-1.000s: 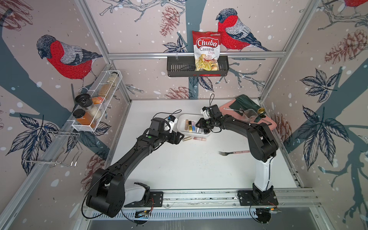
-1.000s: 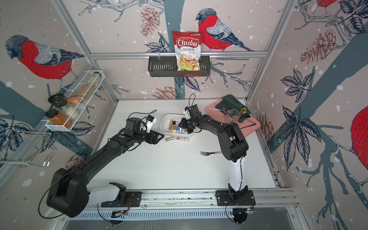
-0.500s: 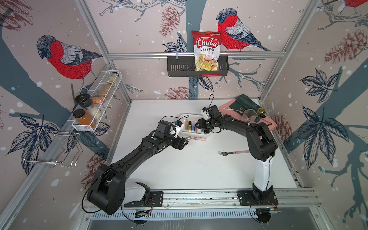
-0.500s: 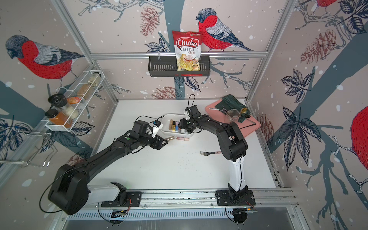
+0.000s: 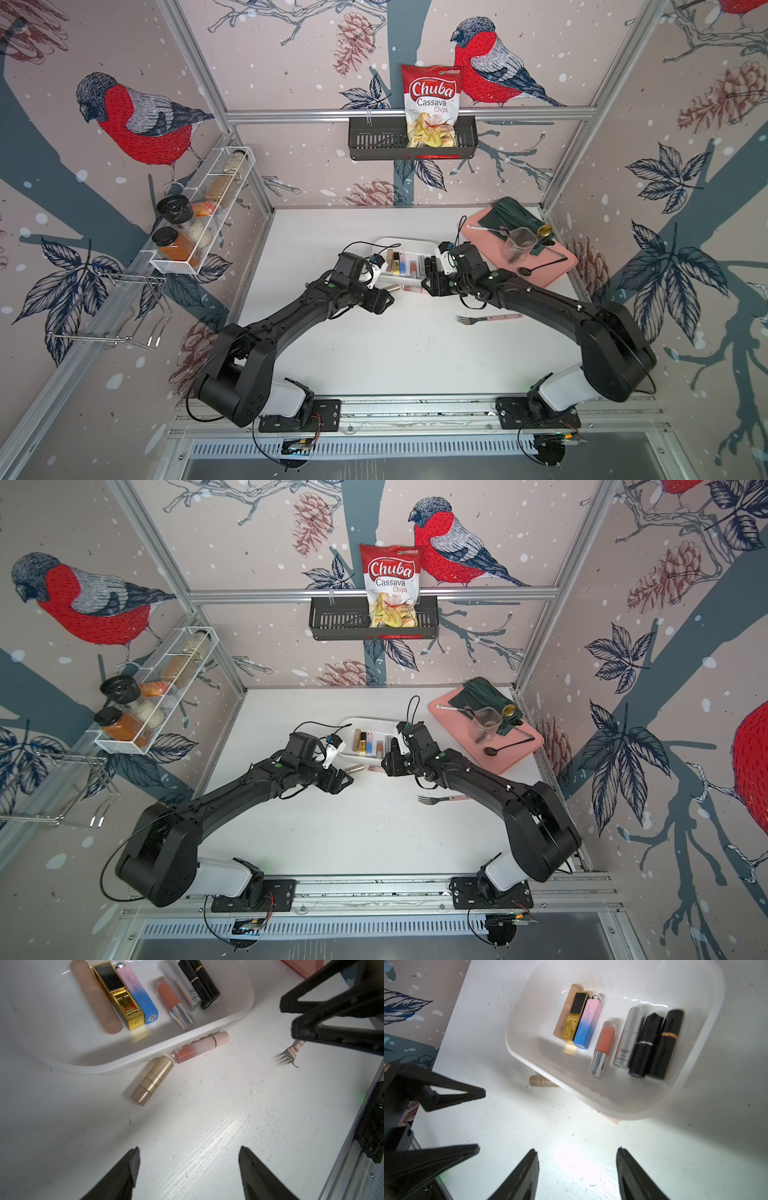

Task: Put the lipstick into the storage box
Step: Place the lipstick in the storage box, then pick up the lipstick at the center of the board.

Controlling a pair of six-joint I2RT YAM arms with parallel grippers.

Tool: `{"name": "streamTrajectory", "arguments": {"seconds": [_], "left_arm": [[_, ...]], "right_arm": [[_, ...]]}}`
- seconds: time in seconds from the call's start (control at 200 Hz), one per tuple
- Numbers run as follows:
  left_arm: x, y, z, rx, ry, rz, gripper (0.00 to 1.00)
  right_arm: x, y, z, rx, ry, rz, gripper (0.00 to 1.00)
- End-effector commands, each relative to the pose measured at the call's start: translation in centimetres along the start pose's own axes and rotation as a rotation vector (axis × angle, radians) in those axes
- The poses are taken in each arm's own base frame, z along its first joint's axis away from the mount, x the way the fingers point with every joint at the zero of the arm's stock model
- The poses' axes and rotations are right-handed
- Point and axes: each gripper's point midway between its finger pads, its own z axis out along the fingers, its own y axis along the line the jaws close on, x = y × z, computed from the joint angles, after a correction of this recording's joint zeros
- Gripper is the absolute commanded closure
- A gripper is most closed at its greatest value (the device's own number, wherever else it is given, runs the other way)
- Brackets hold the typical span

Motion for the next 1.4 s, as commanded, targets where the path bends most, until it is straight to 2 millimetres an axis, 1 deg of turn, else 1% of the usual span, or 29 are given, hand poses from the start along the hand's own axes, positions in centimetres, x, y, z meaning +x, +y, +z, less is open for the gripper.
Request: {"name": "streamTrajectory", "arguments": {"seconds": [0.0, 0.175, 0.35, 0.465, 0.57, 0.735, 1.06, 1.276, 1.396], "left_arm": [[-0.5, 0.2, 0.5, -0.004, -0.001, 0.016, 0.22], [-0.2, 1.2, 2.2, -0.023, 0.036, 0.006, 0.22], [0.0, 2.2, 4.2, -0.032, 0.076, 0.000, 0.22], [0.0, 3.0, 5.2, -0.051, 0.097, -0.003, 0.22], [0.6, 3.5, 6.0, -0.060, 0.125, -0.005, 0.23], [0.7, 4.1, 6.4, -0.085, 0.138, 0.004, 0.23], [1.3, 4.1, 7.5, -0.097, 0.178, 0.038, 0.33], [0.9, 4.4, 7.4, -0.117, 0.165, 0.049, 0.33], [0.8, 5.6, 7.3, -0.185, 0.162, 0.054, 0.31]], "right_arm": [[-0.4, 0.2, -0.8, -0.002, -0.066, 0.007, 0.36], [0.3, 0.0, -1.3, 0.000, -0.078, 0.008, 0.36], [0.3, 0.0, -1.9, 0.009, -0.087, -0.007, 0.36], [0.4, -0.2, -2.3, 0.018, -0.094, -0.012, 0.36], [0.5, -0.6, -2.7, 0.020, -0.102, -0.008, 0.36], [0.3, -1.0, -3.0, 0.018, -0.115, 0.000, 0.36], [0.3, -0.8, -2.7, 0.008, -0.112, 0.005, 0.36], [0.5, -0.8, -2.5, 0.001, -0.109, 0.014, 0.36], [0.4, -0.6, -2.6, -0.008, -0.111, 0.016, 0.36]]}}
